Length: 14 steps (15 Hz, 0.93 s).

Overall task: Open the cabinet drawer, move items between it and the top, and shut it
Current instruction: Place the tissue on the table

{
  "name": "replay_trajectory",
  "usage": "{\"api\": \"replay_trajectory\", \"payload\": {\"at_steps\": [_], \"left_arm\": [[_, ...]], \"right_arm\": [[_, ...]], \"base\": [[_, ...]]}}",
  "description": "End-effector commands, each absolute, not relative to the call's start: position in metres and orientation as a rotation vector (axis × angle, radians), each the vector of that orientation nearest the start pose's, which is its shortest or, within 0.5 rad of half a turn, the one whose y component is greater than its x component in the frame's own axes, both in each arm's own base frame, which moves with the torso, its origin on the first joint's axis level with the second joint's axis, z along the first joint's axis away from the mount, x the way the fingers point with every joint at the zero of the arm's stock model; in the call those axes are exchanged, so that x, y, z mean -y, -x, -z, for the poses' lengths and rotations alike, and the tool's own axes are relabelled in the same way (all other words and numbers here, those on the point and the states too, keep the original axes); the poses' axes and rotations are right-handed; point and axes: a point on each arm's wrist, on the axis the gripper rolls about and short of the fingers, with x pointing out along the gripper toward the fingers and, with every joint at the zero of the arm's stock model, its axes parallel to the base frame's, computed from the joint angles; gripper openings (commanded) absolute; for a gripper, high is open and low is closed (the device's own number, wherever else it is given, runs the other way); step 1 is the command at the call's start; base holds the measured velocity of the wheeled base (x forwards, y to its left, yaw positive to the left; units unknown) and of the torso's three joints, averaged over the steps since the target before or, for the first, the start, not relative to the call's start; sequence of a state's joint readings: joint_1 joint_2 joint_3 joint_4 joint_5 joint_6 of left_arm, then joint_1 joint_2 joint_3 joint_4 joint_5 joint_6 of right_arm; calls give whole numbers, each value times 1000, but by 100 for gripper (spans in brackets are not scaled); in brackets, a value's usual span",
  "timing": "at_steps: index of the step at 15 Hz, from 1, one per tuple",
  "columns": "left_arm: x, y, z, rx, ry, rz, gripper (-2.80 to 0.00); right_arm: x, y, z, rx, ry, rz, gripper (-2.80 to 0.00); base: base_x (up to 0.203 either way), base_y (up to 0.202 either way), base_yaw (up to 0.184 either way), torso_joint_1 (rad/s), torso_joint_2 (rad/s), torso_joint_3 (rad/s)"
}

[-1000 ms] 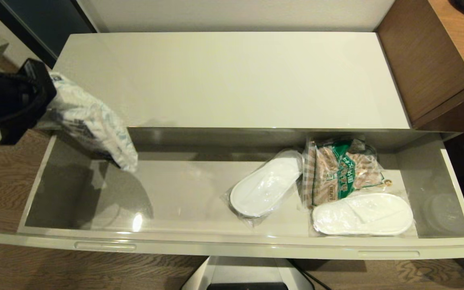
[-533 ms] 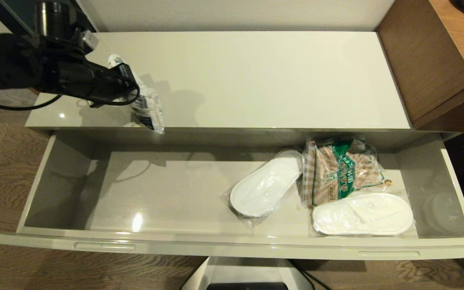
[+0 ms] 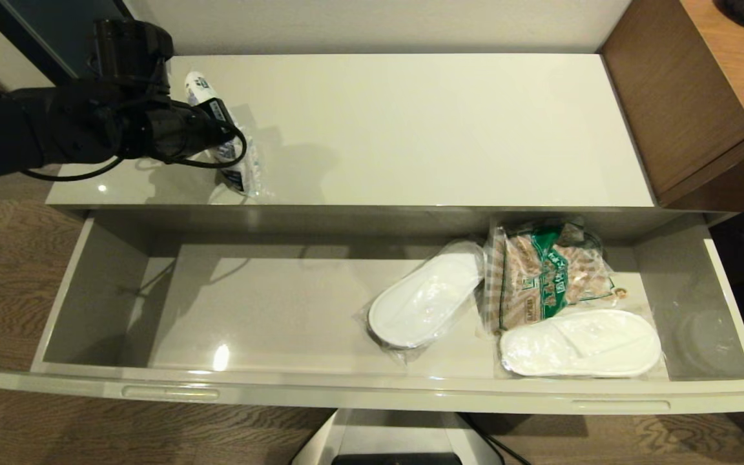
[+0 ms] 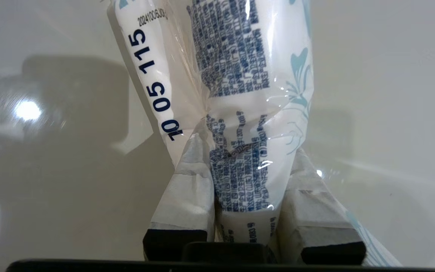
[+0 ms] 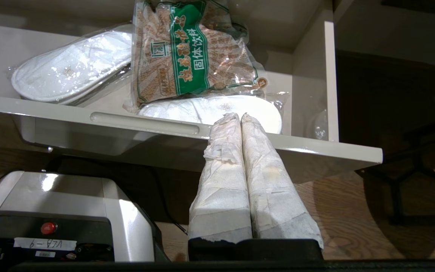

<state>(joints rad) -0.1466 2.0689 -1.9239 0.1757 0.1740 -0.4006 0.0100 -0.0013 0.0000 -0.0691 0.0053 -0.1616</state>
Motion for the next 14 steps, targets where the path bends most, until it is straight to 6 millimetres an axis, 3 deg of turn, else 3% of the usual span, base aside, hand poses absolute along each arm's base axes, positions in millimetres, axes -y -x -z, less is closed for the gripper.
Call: {"api": "replay_trajectory", "payload": {"at_steps": [1, 2, 3, 4, 11, 14], "left_arm": [[55, -399, -306, -268, 363, -82, -280], [55, -396, -308, -276, 365, -83, -280], [54, -389, -313, -292, 362, -87, -53], [55, -387, -312, -308, 360, -90, 0], [56, -398, -303, -296, 350, -102, 0], [58, -400, -312, -221, 365, -61, 0]], "right_arm": [[0, 24, -82, 82, 162, -10, -280], [0, 24, -82, 82, 162, -10, -280], [0, 24, -82, 82, 162, -10, -280], [0, 24, -82, 81, 162, -10, -280], [0, 24, -82, 81, 162, -10, -280], [0, 24, -82, 81, 162, -10, -280]], "base": [[0, 0, 0, 0, 0, 0], [0, 0, 0, 0, 0, 0], [0, 0, 0, 0, 0, 0], [0, 0, 0, 0, 0, 0], [0, 0, 0, 0, 0, 0], [0, 0, 0, 0, 0, 0]]}}
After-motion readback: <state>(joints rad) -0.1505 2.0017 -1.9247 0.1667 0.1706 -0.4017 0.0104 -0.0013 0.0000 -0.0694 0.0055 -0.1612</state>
